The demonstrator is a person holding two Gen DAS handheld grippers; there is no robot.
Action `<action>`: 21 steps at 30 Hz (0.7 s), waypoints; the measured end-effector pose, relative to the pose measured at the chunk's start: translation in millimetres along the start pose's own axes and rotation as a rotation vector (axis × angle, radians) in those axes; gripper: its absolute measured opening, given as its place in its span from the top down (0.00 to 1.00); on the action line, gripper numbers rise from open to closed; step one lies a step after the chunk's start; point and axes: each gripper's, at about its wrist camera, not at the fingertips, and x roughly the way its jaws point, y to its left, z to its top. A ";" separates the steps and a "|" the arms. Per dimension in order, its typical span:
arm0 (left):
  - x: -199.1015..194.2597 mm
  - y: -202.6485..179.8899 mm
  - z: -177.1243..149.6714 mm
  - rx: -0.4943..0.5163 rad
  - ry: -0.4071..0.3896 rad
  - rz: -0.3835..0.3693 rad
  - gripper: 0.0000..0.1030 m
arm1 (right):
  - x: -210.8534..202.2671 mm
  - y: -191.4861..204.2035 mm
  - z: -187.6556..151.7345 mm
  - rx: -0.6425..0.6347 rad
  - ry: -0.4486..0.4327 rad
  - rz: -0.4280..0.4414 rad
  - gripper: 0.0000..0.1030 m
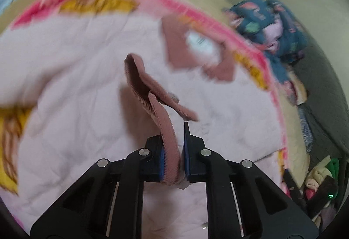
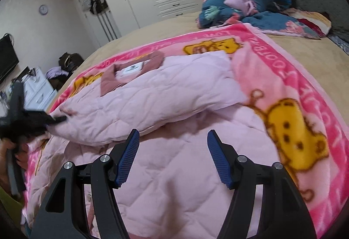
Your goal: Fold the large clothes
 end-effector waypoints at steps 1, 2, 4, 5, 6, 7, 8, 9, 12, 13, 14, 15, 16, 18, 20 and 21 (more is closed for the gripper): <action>-9.4 -8.3 7.5 0.024 -0.024 -0.009 0.95 | -0.6 -2.0 1.6 0.006 -0.004 -0.002 0.39; -19.6 -17.2 15.9 0.048 -0.051 -0.018 0.95 | -2.5 -5.3 3.7 0.018 -0.009 -0.001 0.39; -45.5 -40.0 38.2 0.112 -0.119 -0.033 0.95 | -6.5 -9.1 8.6 0.035 -0.021 0.001 0.39; -52.6 -46.8 43.6 0.133 -0.141 -0.031 0.95 | -8.9 -10.0 11.8 0.039 -0.031 0.004 0.39; -63.0 -54.8 53.6 0.161 -0.179 -0.024 0.95 | -10.3 -10.3 14.4 0.039 -0.038 0.006 0.39; -69.2 -58.9 61.2 0.177 -0.204 -0.023 0.95 | -12.0 -9.8 18.0 0.033 -0.047 0.004 0.39; -71.6 -61.5 68.3 0.190 -0.219 -0.017 0.95 | -13.0 -9.0 21.0 0.025 -0.054 0.000 0.39; -71.2 -62.2 71.2 0.202 -0.230 -0.004 0.95 | -13.0 -8.3 25.1 0.017 -0.060 -0.007 0.39; -55.9 -53.5 73.5 0.209 -0.222 0.041 0.94 | -10.7 -8.7 33.6 0.008 -0.064 -0.019 0.39; -46.1 -45.1 71.4 0.206 -0.208 0.067 0.94 | -8.2 -8.8 36.9 0.004 -0.062 -0.025 0.39; -39.6 -37.1 69.6 0.200 -0.197 0.086 0.94 | -5.3 -8.7 39.6 0.001 -0.061 -0.032 0.38; -27.8 -25.3 66.2 0.188 -0.179 0.114 0.94 | -1.4 -8.7 41.9 -0.002 -0.059 -0.038 0.39; -15.9 -12.6 62.3 0.171 -0.157 0.135 0.94 | 1.9 -8.4 43.5 -0.005 -0.053 -0.043 0.39; 0.1 12.4 54.0 0.130 -0.114 0.154 0.94 | 14.3 -6.8 48.7 -0.011 -0.029 -0.052 0.38; 12.3 27.3 46.3 0.112 -0.084 0.174 0.94 | 25.4 -5.4 53.0 -0.022 -0.006 -0.052 0.37; 19.2 33.9 41.4 0.109 -0.069 0.188 0.94 | 33.4 -2.6 55.5 -0.035 0.008 -0.057 0.37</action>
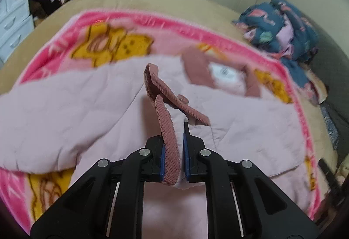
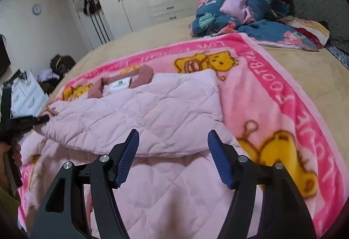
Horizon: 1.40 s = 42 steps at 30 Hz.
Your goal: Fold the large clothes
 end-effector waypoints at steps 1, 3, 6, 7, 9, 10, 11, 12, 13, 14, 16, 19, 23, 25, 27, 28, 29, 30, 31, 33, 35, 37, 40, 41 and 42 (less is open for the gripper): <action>4.8 2.3 -4.5 0.004 0.010 0.011 0.94 | 5.4 1.9 2.0 -0.009 0.010 -0.004 0.37; 12.5 5.5 -10.5 0.009 0.028 0.031 0.94 | 19.9 7.5 6.8 -0.031 0.044 -0.007 0.37; 16.7 6.7 -15.3 0.029 0.034 0.054 0.94 | 38.5 13.2 14.0 -0.051 0.081 -0.010 0.35; 18.0 5.4 -16.3 0.034 0.037 0.061 0.94 | 43.5 13.3 16.5 -0.055 0.087 -0.016 0.35; 22.3 6.4 -17.7 0.039 0.046 0.072 0.93 | 55.5 14.4 21.3 -0.066 0.106 -0.016 0.33; 24.0 6.3 -17.9 0.040 0.049 0.074 0.93 | 63.4 14.6 24.0 -0.076 0.120 -0.018 0.33; 25.2 6.3 -18.6 0.040 0.051 0.076 0.93 | 70.9 14.2 25.8 -0.086 0.127 -0.021 0.33; 26.7 6.8 -20.0 0.042 0.053 0.082 0.93 | 79.3 12.7 26.5 -0.095 0.139 -0.032 0.32; 28.1 7.1 -21.3 0.042 0.056 0.088 0.92 | 88.0 10.4 26.0 -0.101 0.158 -0.055 0.32; 29.3 6.9 -22.1 0.042 0.058 0.092 0.92 | 97.1 6.0 24.2 -0.099 0.181 -0.081 0.32; 32.9 5.8 -25.3 0.044 0.066 0.103 0.91 | 113.5 -4.7 17.4 -0.076 0.227 -0.082 0.31; 36.6 1.5 -29.0 0.058 0.075 0.123 0.90 | 124.4 -10.9 11.8 -0.066 0.245 -0.085 0.30; 34.0 -2.8 -29.2 0.064 0.085 0.156 0.88 | 118.0 -6.4 14.8 -0.055 0.247 -0.089 0.28; 29.9 -2.3 -29.6 0.053 0.100 0.161 0.85 | 108.7 -6.9 19.3 -0.035 0.238 -0.060 0.27; 23.9 -1.8 -29.8 0.039 0.098 0.169 0.81 | 95.9 -6.8 22.5 -0.005 0.224 -0.017 0.21; 20.3 -1.4 -29.8 0.030 0.099 0.170 0.75 | 90.3 -5.6 23.6 0.002 0.218 -0.003 0.21; 17.4 -1.5 -30.0 0.024 0.099 0.169 0.70 | 83.0 -3.9 24.9 0.006 0.210 0.013 0.21; 12.5 -1.7 -29.7 0.017 0.098 0.172 0.61 | 76.1 -1.7 26.1 0.006 0.201 0.022 0.19; 7.0 -2.4 -29.2 0.013 0.092 0.179 0.54 | 69.6 0.4 27.7 0.005 0.195 0.031 0.16; -3.8 -4.3 -28.1 0.005 0.078 0.191 0.44 | 57.5 3.8 30.1 0.009 0.173 0.055 0.10; -13.8 -6.2 -27.3 -0.005 0.068 0.200 0.34 | 48.2 5.7 32.9 0.018 0.164 0.076 0.10; -26.5 -9.2 -26.3 -0.016 0.060 0.206 0.25 | 39.8 8.1 35.8 0.020 0.155 0.089 0.10; -43.9 -13.9 -23.9 -0.023 0.035 0.225 0.12 | 28.9 13.0 41.6 0.013 0.143 0.100 0.05; -51.4 -15.4 -23.1 -0.027 0.023 0.223 0.11 | 24.1 15.5 43.6 0.009 0.135 0.104 0.05; -55.5 -16.6 -22.5 -0.028 0.015 0.217 0.10 | 19.6 18.8 45.3 0.003 0.128 0.104 0.05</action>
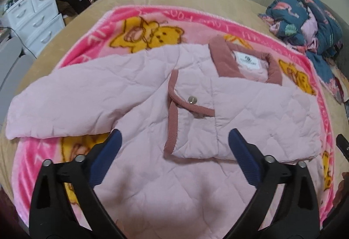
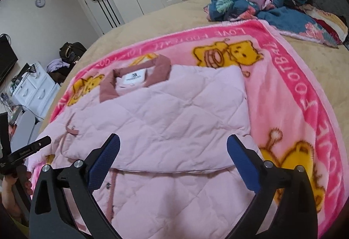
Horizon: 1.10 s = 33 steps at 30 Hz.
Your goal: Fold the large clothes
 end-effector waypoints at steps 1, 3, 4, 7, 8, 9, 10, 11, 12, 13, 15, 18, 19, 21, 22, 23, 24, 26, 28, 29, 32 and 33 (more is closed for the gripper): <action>-5.6 0.8 0.0 -0.002 -0.008 -0.009 0.09 | -3.5 3.5 0.6 -0.008 -0.004 -0.001 0.05; -12.1 2.9 -0.4 -0.005 -0.010 -0.011 0.09 | -10.2 12.1 0.3 -0.028 -0.008 -0.005 0.05; -15.4 5.1 -0.8 -0.008 -0.014 -0.013 0.09 | -12.6 15.5 -0.6 -0.037 -0.012 -0.007 0.05; -24.4 17.4 -1.2 -0.032 -0.028 -0.023 0.09 | -21.4 31.3 -1.9 -0.065 -0.031 -0.010 0.05; -25.9 22.6 -1.0 -0.046 -0.028 -0.019 0.09 | -23.5 35.3 -2.5 -0.068 -0.037 0.000 0.04; -27.2 26.6 -1.2 -0.055 -0.027 -0.017 0.09 | -26.5 39.9 -3.3 -0.066 -0.045 0.016 0.04; -28.9 31.5 -1.1 -0.062 -0.028 -0.018 0.09 | -28.4 43.0 -3.7 -0.060 -0.049 0.026 0.04; -30.7 35.9 -0.8 -0.065 -0.032 -0.021 0.09 | -29.9 45.8 -3.9 -0.054 -0.052 0.031 0.04; -33.7 42.6 -0.5 -0.066 -0.039 -0.017 0.09 | -31.3 49.3 -4.2 -0.048 -0.056 0.034 0.04; -36.1 46.1 -0.7 -0.065 -0.043 -0.012 0.09 | -32.9 53.8 -4.8 -0.043 -0.064 0.038 0.04; -41.4 56.0 -0.9 -0.062 -0.056 -0.001 0.09 | -33.8 62.0 -5.8 -0.044 -0.068 0.040 0.04; -46.8 72.8 -1.1 -0.077 -0.080 0.027 0.09 | -33.7 79.6 -7.8 -0.056 -0.074 0.042 0.04; -47.0 78.2 -1.6 -0.085 -0.084 0.034 0.09 | -33.6 84.7 -8.5 -0.060 -0.075 0.045 0.04; -46.5 89.3 -2.3 -0.102 -0.088 0.037 0.09 | -34.4 96.7 -9.6 -0.072 -0.083 0.044 0.04; -46.4 94.3 -3.0 -0.110 -0.093 0.041 0.09 | -34.8 105.8 -9.8 -0.083 -0.089 0.049 0.04; -46.2 100.2 -3.9 -0.118 -0.098 0.047 0.09 | -34.3 111.4 -10.3 -0.090 -0.091 0.053 0.04; -45.6 106.6 -4.9 -0.128 -0.105 0.051 0.09 | -33.9 117.7 -10.5 -0.099 -0.092 0.055 0.04; -43.8 120.4 -7.8 -0.143 -0.113 0.069 0.09 | -32.3 133.9 -10.5 -0.125 -0.100 0.057 0.04; -43.5 131.9 -10.6 -0.151 -0.122 0.095 0.09 | -29.7 147.7 -10.8 -0.145 -0.104 0.062 0.04; -43.1 137.6 -11.8 -0.154 -0.129 0.110 0.09 | -27.6 155.2 -11.4 -0.156 -0.104 0.064 0.04; -41.3 156.1 -16.8 -0.162 -0.143 0.148 0.09 | -19.0 177.7 -14.0 -0.193 -0.106 0.065 0.04; -40.5 163.1 -18.7 -0.165 -0.145 0.156 0.09 | -16.4 183.0 -15.2 -0.201 -0.105 0.065 0.04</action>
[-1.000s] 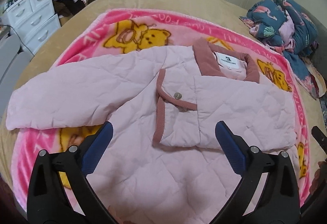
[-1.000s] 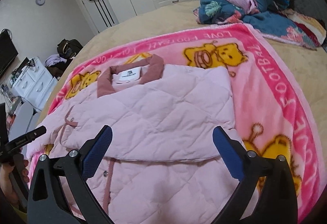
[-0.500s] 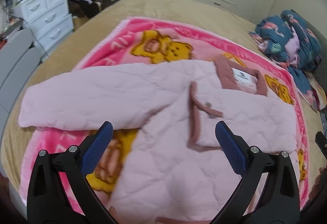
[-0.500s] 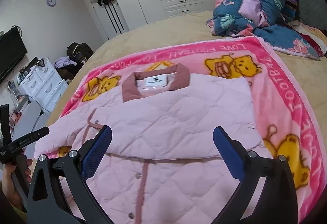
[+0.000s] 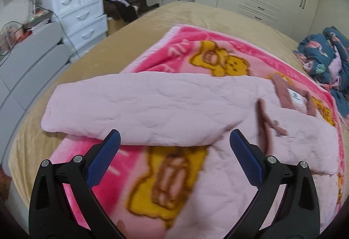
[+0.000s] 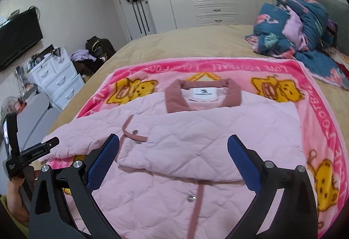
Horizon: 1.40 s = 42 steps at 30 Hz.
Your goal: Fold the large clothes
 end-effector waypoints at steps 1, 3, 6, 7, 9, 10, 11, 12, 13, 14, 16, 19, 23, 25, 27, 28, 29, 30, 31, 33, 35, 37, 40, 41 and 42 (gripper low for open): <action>1.7 7.2 -1.0 -0.002 -0.003 0.009 0.09 | 5.6 9.1 -0.8 -0.014 0.004 -0.001 0.04; 3.8 19.7 -2.6 -0.009 -0.008 0.025 0.09 | 14.7 22.3 -1.8 -0.029 0.010 -0.005 0.04; 7.6 36.7 -5.3 -0.020 -0.013 0.042 0.09 | 26.2 39.5 -3.2 -0.046 0.018 0.002 0.04; 9.2 42.8 -6.1 -0.024 -0.013 0.049 0.09 | 31.4 47.9 -3.9 -0.055 0.024 0.007 0.04; 14.0 55.9 -7.5 -0.040 -0.011 0.064 0.09 | 40.4 61.9 -5.0 -0.074 0.036 0.020 0.04; 16.8 63.1 -8.4 -0.053 -0.007 0.069 0.09 | 44.7 68.3 -5.3 -0.085 0.042 0.025 0.04; 19.7 69.6 -9.4 -0.064 -0.002 0.078 0.09 | 47.9 74.9 -6.1 -0.094 0.047 0.030 0.04; 21.4 74.2 -10.6 -0.072 0.001 0.082 0.09 | 51.8 82.7 -6.8 -0.105 0.053 0.032 0.04; 23.1 79.3 -11.8 -0.082 0.005 0.085 0.09 | 55.0 89.1 -7.5 -0.113 0.057 0.034 0.04; 24.6 84.1 -13.1 -0.091 0.008 0.091 0.09 | 58.9 95.2 -8.0 -0.119 0.063 0.041 0.04; 27.1 95.6 -14.7 -0.114 0.011 0.101 0.09 | 65.7 105.3 -9.4 -0.130 0.071 0.054 0.04; 31.8 111.0 -15.2 -0.148 0.014 0.118 0.09 | 77.4 121.1 -11.4 -0.147 0.085 0.071 0.04; 39.4 125.8 -16.8 -0.190 0.029 0.115 0.09 | 91.1 138.9 -15.0 -0.168 0.103 0.091 0.04; 46.2 135.9 -19.3 -0.228 0.045 0.110 0.09 | 97.7 147.3 -16.9 -0.175 0.113 0.102 0.04; 51.7 143.2 -21.4 -0.258 0.048 0.100 0.09 | 104.7 155.7 -19.3 -0.185 0.122 0.112 0.04; 54.8 146.7 -22.7 -0.276 0.052 0.096 0.09 | 107.0 159.1 -20.4 -0.189 0.126 0.115 0.04; 58.0 150.6 -23.3 -0.297 0.059 0.085 0.09 | 109.6 163.6 -21.7 -0.193 0.129 0.117 0.04; 61.9 155.6 -24.4 -0.328 0.062 0.057 0.09 | 113.0 167.9 -23.2 -0.199 0.133 0.121 0.04; 64.6 159.9 -24.8 -0.348 0.061 0.047 0.09 | 115.6 171.4 -24.5 -0.202 0.137 0.126 0.04; 71.3 167.3 -25.2 -0.381 0.069 0.040 0.09 | 119.4 178.0 -27.4 -0.208 0.141 0.134 0.04; 77.0 174.3 -25.8 -0.417 0.074 0.023 0.09 | 121.8 182.0 -29.8 -0.212 0.144 0.139 0.04; 83.4 184.1 -25.6 -0.467 0.075 0.012 0.09 | 124.5 185.6 -32.6 -0.218 0.149 0.142 0.04; 93.2 199.5 -24.7 -0.535 0.063 0.021 0.09 | 127.5 187.2 -37.2 -0.219 0.160 0.146 0.04; 95.3 202.3 -24.3 -0.549 0.062 0.020 0.09 | 127.9 186.5 -38.9 -0.220 0.164 0.143 0.04; 98.5 206.6 -24.0 -0.570 0.061 0.012 0.09 | 128.1 185.5 -40.3 -0.221 0.167 0.142 0.04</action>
